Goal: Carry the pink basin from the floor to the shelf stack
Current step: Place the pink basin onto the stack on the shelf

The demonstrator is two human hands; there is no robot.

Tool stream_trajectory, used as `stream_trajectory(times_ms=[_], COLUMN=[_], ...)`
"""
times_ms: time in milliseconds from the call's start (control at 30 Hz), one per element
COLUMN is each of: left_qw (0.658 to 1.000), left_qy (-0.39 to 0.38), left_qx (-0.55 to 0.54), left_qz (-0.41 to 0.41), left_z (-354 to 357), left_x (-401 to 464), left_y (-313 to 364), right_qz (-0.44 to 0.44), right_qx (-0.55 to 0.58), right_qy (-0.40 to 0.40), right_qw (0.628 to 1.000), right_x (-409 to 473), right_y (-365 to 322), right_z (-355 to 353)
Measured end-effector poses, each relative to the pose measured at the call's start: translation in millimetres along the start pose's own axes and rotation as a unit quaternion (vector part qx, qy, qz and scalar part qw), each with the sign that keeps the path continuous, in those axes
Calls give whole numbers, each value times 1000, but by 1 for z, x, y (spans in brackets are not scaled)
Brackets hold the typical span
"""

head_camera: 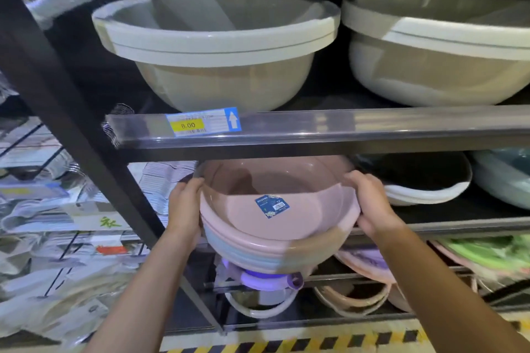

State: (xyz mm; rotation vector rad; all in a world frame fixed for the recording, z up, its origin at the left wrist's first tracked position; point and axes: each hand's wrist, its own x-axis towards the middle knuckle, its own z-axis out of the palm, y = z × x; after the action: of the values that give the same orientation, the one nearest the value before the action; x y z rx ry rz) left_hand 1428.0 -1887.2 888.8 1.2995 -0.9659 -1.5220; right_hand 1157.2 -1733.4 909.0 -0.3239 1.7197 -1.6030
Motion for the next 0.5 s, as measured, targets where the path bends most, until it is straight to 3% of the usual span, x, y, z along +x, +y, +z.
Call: stream_trajectory(times_ms=[267,500], left_qw=[997,990], left_qy=[-1,-35], left_qx=[65,104], left_qz=[29,87], left_z=[-3,0], left_x=[4,-33], left_y=[-8,-21], right_qz=[-7,-91], right_qx=[-18,-7], right_qy=[34,9], right_qw=[999,996], right_x=[6,-16], right_y=[11,28], right_z=[12,15])
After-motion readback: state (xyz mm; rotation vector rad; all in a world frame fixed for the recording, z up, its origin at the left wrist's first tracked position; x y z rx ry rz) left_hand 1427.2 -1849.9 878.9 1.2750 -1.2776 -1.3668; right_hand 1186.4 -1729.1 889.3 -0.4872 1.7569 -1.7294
